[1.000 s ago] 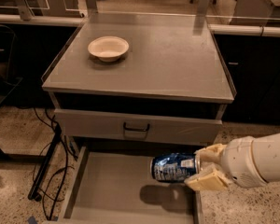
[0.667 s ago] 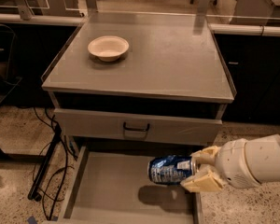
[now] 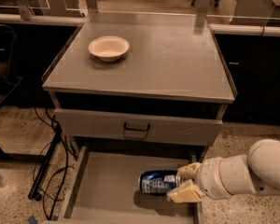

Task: Place pepsi can into middle drawer

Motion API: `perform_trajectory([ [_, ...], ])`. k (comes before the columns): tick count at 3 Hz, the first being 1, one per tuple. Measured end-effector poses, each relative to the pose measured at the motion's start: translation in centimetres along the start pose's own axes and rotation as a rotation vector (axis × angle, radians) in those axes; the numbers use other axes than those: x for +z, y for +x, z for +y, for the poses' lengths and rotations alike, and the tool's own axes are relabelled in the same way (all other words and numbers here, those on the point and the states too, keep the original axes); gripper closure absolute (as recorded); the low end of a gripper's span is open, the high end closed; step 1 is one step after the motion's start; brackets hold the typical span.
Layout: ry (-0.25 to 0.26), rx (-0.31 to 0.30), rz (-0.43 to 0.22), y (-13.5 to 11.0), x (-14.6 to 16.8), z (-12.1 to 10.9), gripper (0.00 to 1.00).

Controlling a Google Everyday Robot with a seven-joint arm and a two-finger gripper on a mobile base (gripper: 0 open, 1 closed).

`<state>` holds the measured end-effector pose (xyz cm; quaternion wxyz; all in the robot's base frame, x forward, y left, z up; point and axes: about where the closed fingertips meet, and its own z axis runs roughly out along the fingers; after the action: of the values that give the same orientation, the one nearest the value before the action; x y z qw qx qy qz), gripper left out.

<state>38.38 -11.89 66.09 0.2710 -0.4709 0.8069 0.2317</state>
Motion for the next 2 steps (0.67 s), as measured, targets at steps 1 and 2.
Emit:
perform_trajectory([
  [1, 0.031, 0.000, -0.031, 0.8, 2.6, -0.6, 1.00],
  [2, 0.092, -0.038, -0.070, 0.3, 5.6, -2.1, 1.00],
])
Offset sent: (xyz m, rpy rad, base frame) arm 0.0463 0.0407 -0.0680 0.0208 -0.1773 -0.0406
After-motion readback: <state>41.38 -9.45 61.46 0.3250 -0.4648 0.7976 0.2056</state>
